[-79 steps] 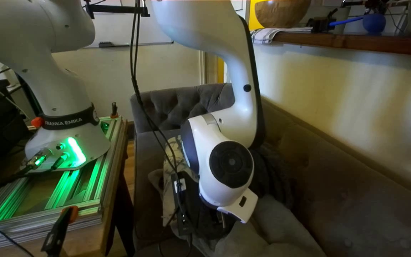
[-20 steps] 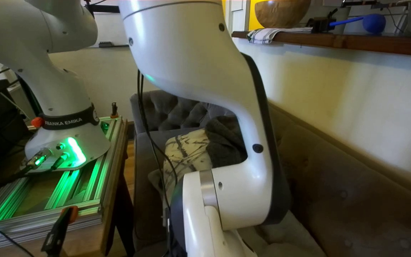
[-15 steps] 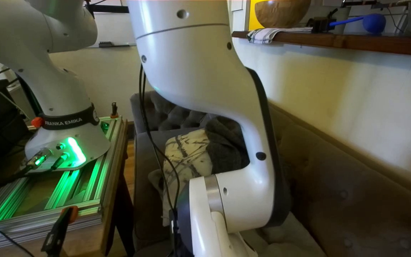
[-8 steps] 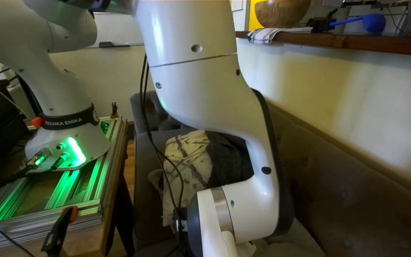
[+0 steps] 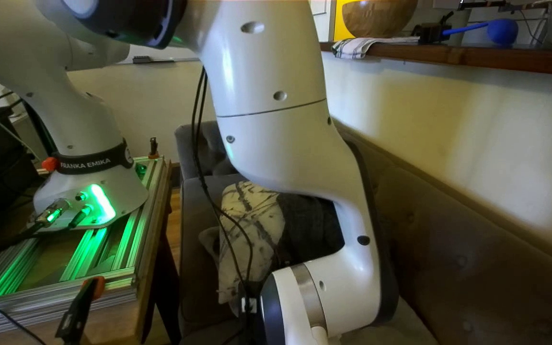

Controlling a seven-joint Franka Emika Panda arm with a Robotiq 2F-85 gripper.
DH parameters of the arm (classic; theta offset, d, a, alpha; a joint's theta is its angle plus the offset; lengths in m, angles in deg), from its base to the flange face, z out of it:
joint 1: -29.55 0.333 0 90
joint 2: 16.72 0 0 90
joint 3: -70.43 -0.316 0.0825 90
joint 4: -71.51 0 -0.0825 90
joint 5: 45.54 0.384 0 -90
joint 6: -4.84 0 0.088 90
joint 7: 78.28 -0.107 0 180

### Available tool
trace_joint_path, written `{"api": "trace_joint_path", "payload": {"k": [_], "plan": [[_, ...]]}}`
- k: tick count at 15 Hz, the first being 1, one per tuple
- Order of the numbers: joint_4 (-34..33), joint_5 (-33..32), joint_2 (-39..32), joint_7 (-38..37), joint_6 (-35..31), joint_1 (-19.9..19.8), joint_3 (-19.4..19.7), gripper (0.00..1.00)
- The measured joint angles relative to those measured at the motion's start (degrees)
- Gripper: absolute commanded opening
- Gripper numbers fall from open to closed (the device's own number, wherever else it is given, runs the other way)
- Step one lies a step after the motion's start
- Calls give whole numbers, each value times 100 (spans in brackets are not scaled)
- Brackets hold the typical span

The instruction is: Place the grey towel over the pillow on the left.

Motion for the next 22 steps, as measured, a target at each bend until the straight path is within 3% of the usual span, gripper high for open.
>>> {"api": "trace_joint_path", "payload": {"k": [9, 15, 22], "plan": [[-305, -92, -134, -137, 350, 5, 52, 3], [-122, -86, 188, -40, 54, 6, 251, 1], [1627, -95, 1842, 854, -1668, 464, 335, 1]]}}
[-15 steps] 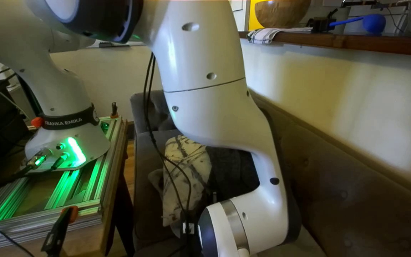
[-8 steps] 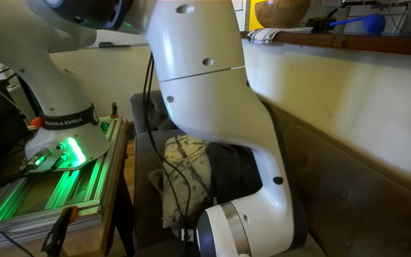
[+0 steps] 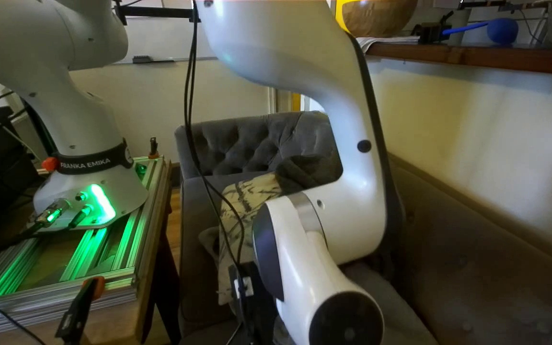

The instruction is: Place the grey towel over the pillow on the left.

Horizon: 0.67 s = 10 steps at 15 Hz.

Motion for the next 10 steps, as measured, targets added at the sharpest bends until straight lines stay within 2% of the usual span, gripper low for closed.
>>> {"api": "trace_joint_path", "payload": {"k": [5, 10], "plan": [[1420, -10, 1267, 933, -994, 476, 9, 1], [2817, -6, 2654, 1985, -1626, 903, 9, 1]]}}
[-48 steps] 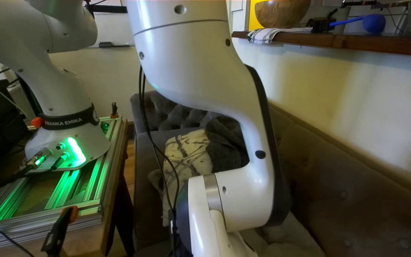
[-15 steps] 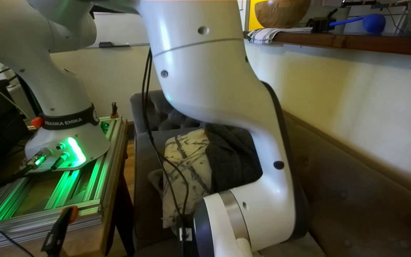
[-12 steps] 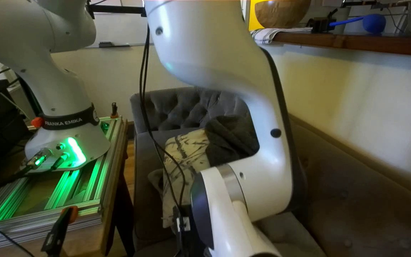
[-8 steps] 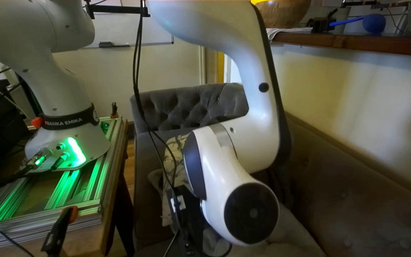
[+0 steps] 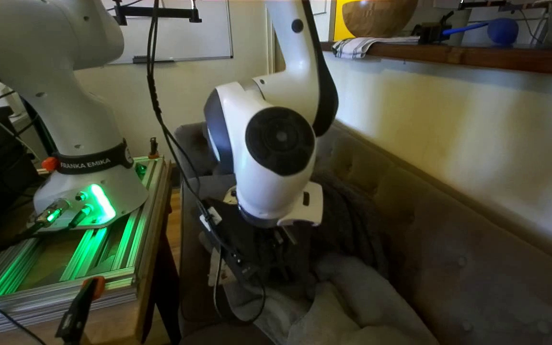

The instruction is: Place the grey towel over the pillow on the left.

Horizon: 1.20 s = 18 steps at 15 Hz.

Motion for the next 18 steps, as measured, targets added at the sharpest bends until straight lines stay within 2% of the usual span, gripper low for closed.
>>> {"api": "trace_joint_path", "payload": {"k": [4, 8, 15, 18], "plan": [[923, 9, 1131, 735, -192, 392, 3, 1], [1315, 36, 1958, 1281, -196, 924, -4, 1], [1315, 19, 2210, 2454, -95, 1760, -45, 1], [1313, -244, 2078, 2590, 215, 1987, -80, 1]]}}
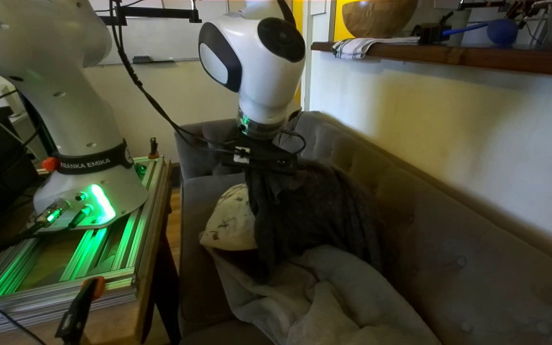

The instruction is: Place the grey towel over the pillow on the left.

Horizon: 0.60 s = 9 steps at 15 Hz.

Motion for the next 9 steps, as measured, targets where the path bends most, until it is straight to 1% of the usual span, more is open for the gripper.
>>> {"api": "trace_joint_path", "payload": {"k": [3, 7, 8, 9], "plan": [[-7, -287, -159, 141, 366, 97, -19, 1], [-98, -694, -400, 319, 775, 115, -49, 1], [-137, -797, -481, 330, 841, 119, -74, 9], [-187, -927, -570, 331, 914, 125, -101, 32]]}}
